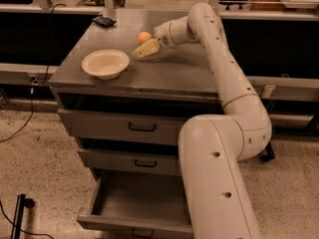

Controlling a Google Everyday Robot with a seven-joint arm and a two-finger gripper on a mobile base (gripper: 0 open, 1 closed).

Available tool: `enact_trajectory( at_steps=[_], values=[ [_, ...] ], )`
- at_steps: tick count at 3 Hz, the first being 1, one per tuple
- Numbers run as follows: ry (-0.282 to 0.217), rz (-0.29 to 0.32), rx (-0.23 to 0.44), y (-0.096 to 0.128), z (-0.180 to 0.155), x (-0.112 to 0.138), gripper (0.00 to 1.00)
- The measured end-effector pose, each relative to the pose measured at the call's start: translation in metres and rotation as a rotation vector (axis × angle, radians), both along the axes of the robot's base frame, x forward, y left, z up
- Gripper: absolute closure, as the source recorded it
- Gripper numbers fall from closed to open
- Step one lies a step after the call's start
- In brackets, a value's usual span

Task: Place orange into bottom drawer

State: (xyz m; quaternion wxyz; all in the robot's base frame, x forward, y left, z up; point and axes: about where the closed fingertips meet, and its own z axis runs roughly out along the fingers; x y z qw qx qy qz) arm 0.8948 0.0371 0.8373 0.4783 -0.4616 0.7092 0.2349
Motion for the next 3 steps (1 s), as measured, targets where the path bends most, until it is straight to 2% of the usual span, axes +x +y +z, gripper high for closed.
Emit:
enact_trajectory(
  at_steps=[1, 3],
  values=[
    [-0.019, -0.003, 0.017, 0.0075, 0.0033, 0.0065, 0.17],
    [-0.024, 0.043, 0.020, 0.0144, 0.0076, -0.0015, 0.64]
  ],
)
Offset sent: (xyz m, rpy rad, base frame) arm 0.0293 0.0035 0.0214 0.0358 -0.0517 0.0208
